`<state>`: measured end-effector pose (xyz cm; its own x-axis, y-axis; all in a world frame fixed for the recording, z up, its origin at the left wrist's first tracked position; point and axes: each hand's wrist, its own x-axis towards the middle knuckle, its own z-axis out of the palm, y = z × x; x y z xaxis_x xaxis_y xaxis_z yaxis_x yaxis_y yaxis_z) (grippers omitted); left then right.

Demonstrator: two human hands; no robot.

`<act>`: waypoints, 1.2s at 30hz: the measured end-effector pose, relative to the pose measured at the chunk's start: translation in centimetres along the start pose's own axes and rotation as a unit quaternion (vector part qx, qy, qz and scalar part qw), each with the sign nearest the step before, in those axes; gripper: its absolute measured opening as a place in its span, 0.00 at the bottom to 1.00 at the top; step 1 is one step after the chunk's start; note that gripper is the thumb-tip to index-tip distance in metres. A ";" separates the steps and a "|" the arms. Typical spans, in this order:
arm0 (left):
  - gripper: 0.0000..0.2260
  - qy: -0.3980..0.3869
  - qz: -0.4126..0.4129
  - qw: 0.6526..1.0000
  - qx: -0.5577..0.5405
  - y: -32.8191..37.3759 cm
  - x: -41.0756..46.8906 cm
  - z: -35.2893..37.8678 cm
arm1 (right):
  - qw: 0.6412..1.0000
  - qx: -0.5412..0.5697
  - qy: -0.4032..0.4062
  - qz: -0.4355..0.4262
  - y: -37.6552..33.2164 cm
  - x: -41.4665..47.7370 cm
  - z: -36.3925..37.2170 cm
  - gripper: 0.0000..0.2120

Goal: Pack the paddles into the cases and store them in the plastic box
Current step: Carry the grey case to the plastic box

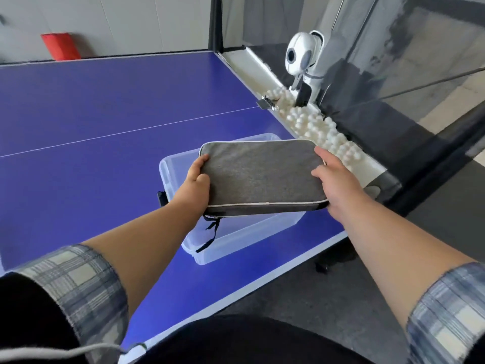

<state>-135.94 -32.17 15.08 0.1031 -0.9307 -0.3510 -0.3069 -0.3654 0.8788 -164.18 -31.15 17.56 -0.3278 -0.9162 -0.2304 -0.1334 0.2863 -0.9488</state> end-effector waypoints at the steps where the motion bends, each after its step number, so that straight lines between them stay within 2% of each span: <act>1: 0.26 0.003 -0.017 1.000 -0.009 -0.1 1.5 0.8 | 1.000 -0.017 -0.011 0.010 0.1 1.8 0.3 0.30; 4: 0.27 0.001 -0.053 0.998 -0.027 -0.8 4.3 1.8 | 0.997 -0.060 -0.037 0.030 0.9 5.2 0.9 0.27; 7: 0.28 0.025 -0.122 0.991 -0.042 -1.6 7.9 3.2 | 0.991 -0.097 -0.071 0.054 1.9 10.0 2.3 0.29; 13: 0.29 0.130 -0.232 0.962 -0.055 -5.4 11.4 4.4 | 0.961 -0.190 -0.179 0.095 5.1 16.9 7.3 0.31; 17: 0.27 0.164 -0.281 0.945 -0.031 -7.0 12.2 5.4 | 0.937 -0.232 -0.224 0.133 7.0 18.7 9.5 0.30; 22: 0.26 0.198 -0.301 0.933 0.002 -7.7 12.4 6.4 | 0.922 -0.247 -0.245 0.167 8.5 19.8 10.3 0.30; 26: 0.24 0.187 -0.317 0.929 0.031 -8.2 11.8 7.5 | 0.910 -0.276 -0.260 0.165 9.2 20.2 10.2 0.31; 29: 0.21 0.177 -0.326 0.927 0.051 -8.0 11.5 7.8 | 0.905 -0.300 -0.264 0.146 9.8 20.1 10.0 0.31; 33: 0.22 0.163 -0.325 0.929 0.069 -7.5 11.2 8.0 | 0.900 -0.322 -0.263 0.128 9.6 19.8 9.8 0.32; 36: 0.24 0.179 -0.301 0.933 0.083 -6.9 10.7 8.1 | 0.900 -0.353 -0.250 0.058 8.8 18.9 10.1 0.30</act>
<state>-140.38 -39.48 2.69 0.6045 -0.5151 -0.6076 -0.2304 -0.8432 0.4857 -162.11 -48.78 2.69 0.0602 -0.8298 -0.5548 -0.7438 0.3334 -0.5793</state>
